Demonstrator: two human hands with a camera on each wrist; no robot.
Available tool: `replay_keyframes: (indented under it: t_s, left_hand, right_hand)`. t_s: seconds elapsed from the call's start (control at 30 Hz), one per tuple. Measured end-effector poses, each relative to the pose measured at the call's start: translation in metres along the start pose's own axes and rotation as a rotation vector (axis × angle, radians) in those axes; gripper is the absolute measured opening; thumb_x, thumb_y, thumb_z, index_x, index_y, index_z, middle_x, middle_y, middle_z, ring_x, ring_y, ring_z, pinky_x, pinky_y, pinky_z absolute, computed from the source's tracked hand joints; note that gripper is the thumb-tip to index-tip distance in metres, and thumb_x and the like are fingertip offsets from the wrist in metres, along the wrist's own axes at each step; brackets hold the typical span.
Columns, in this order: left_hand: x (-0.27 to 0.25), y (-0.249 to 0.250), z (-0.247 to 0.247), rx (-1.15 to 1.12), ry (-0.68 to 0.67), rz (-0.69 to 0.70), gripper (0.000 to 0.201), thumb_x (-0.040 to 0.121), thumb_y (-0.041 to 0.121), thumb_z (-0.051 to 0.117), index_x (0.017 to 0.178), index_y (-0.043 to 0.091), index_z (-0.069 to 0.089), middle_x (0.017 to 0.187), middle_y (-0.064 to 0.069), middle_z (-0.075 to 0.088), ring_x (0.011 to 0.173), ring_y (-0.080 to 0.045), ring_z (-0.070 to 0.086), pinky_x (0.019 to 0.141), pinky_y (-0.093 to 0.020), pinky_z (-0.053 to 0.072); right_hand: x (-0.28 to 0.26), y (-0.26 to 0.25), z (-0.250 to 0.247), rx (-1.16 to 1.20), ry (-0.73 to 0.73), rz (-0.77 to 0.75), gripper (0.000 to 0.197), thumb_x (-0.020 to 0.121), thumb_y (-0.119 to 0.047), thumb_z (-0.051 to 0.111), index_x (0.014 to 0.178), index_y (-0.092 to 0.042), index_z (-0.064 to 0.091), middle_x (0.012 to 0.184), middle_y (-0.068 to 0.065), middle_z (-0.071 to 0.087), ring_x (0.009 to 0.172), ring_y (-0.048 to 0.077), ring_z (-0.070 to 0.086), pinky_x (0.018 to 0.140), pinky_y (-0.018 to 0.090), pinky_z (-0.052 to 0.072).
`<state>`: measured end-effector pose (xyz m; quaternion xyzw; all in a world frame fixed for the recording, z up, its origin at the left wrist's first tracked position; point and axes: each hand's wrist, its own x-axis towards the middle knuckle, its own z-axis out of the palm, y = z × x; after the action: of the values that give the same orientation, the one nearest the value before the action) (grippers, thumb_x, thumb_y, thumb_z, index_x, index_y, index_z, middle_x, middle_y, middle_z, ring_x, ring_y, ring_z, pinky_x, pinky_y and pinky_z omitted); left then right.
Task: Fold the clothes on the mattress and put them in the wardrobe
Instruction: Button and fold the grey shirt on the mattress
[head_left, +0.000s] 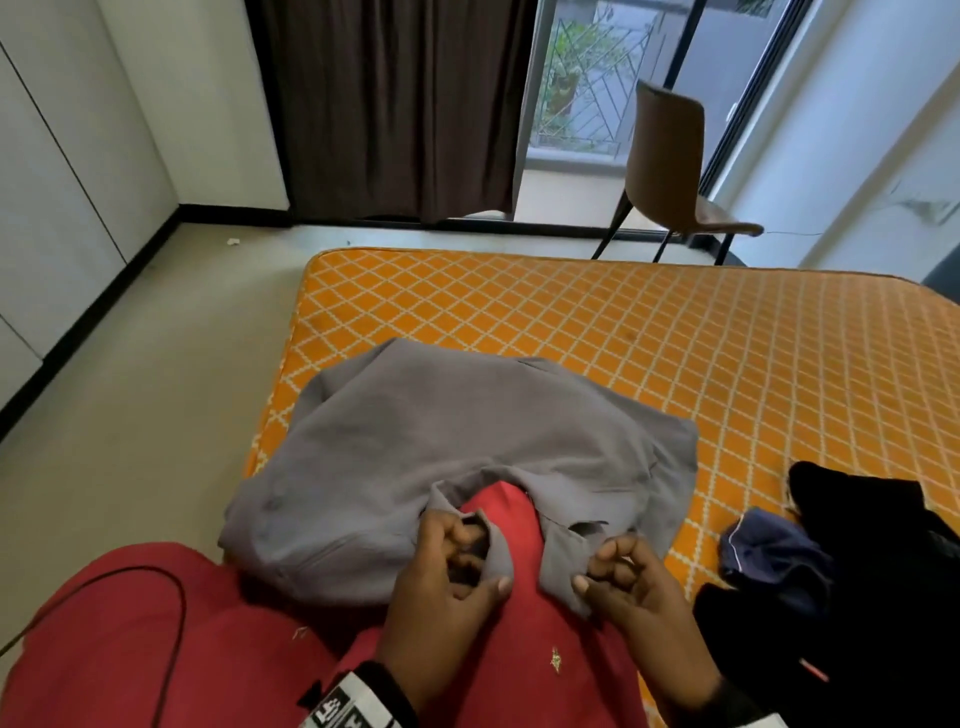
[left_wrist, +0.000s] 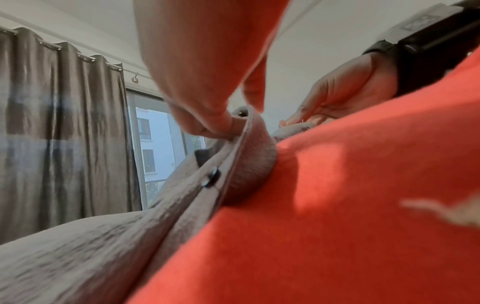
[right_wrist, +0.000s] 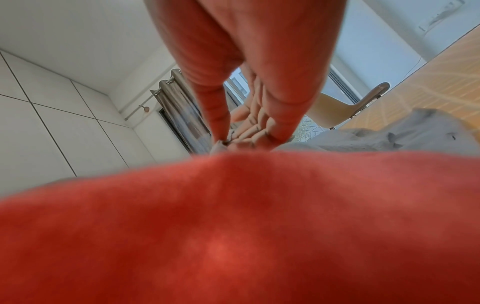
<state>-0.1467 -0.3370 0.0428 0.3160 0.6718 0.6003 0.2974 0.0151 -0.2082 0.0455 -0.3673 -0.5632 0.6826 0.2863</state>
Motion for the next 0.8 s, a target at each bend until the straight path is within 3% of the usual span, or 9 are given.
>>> replay_keyframes:
  t_s: [0.13,0.23,0.3,0.37,0.5,0.57,0.67,0.73,0.8]
  left_hand:
    - [0.003,-0.002,0.002,-0.053,-0.114,-0.019,0.017,0.08,0.024,0.068,0.096,0.021,0.062,0.103,0.006,0.072,0.098,-0.009,0.067,0.083,-0.021,0.051]
    - [0.002,-0.006,0.004,0.048,-0.177,0.031,0.031,0.084,0.008,0.051,0.105,0.022,0.068,0.106,0.012,0.071,0.105,-0.004,0.065,0.093,-0.018,0.047]
    - [0.0,-0.008,0.004,0.068,-0.186,0.04,0.036,0.076,0.004,0.056,0.103,0.024,0.068,0.102,0.014,0.071,0.099,-0.002,0.066,0.087,-0.015,0.049]
    - [0.0,-0.011,0.004,0.074,-0.133,0.042,0.033,0.071,0.005,0.071,0.095,0.027,0.066,0.096,0.007,0.067,0.088,-0.004,0.066,0.075,-0.016,0.052]
    - [0.001,-0.015,0.007,0.19,-0.125,0.068,0.031,0.066,0.009,0.086,0.086,0.021,0.065,0.094,0.006,0.053,0.086,-0.004,0.06,0.065,-0.011,0.049]
    - [0.001,-0.015,0.008,0.279,-0.147,0.156,0.027,0.069,0.019,0.084,0.09,0.023,0.069,0.092,0.01,0.051,0.086,-0.004,0.058,0.065,-0.008,0.044]
    - [0.001,-0.016,0.008,0.359,-0.174,0.292,0.02,0.075,0.032,0.072,0.094,0.025,0.07,0.09,0.017,0.048,0.081,0.0,0.055,0.07,-0.005,0.039]
    - [0.0,-0.016,0.009,0.414,-0.188,0.346,0.019,0.081,0.034,0.065,0.096,0.025,0.07,0.091,0.018,0.048,0.082,0.003,0.054,0.074,-0.005,0.039]
    - [0.0,-0.014,0.009,0.429,-0.189,0.375,0.016,0.086,0.034,0.062,0.096,0.024,0.07,0.091,0.018,0.052,0.084,0.004,0.055,0.076,-0.004,0.039]
  right_hand:
    - [0.0,-0.002,0.002,-0.049,0.002,-0.015,0.02,0.079,0.017,0.065,0.091,0.004,0.057,0.069,0.006,0.062,0.06,0.011,0.056,0.052,0.018,0.045]
    - [-0.002,-0.002,0.002,-0.165,-0.066,-0.05,0.027,0.075,0.015,0.071,0.097,-0.001,0.064,0.08,0.006,0.069,0.073,0.011,0.063,0.064,0.02,0.052]
    - [-0.004,0.001,-0.002,-0.309,-0.088,-0.06,0.046,0.065,0.012,0.081,0.102,-0.008,0.062,0.087,-0.002,0.068,0.075,0.008,0.062,0.068,0.022,0.053]
    - [-0.006,0.005,-0.006,-0.41,-0.053,-0.036,0.057,0.059,0.007,0.087,0.101,-0.015,0.056,0.081,-0.006,0.062,0.065,0.005,0.055,0.061,0.021,0.049]
    - [-0.008,0.007,-0.012,-0.588,-0.023,-0.02,0.023,0.07,-0.021,0.086,0.077,-0.025,0.064,0.065,0.004,0.064,0.056,0.005,0.054,0.055,0.023,0.044]
    - [-0.011,-0.001,-0.01,-0.499,-0.113,0.009,0.034,0.066,-0.043,0.085,0.075,-0.015,0.067,0.066,0.011,0.066,0.06,0.012,0.057,0.059,0.029,0.045]
    - [-0.015,-0.013,0.005,-0.151,-0.187,0.075,0.031,0.076,-0.021,0.082,0.08,0.005,0.065,0.064,0.021,0.062,0.058,0.02,0.057,0.054,0.027,0.046]
    - [-0.014,-0.012,0.014,-0.044,-0.134,0.081,0.006,0.079,-0.002,0.072,0.075,-0.001,0.068,0.059,0.015,0.059,0.051,0.016,0.051,0.047,0.022,0.041]
    - [-0.014,-0.005,0.016,-0.066,-0.097,0.048,0.011,0.079,0.003,0.069,0.072,-0.005,0.069,0.059,0.012,0.06,0.051,0.016,0.05,0.046,0.021,0.039]
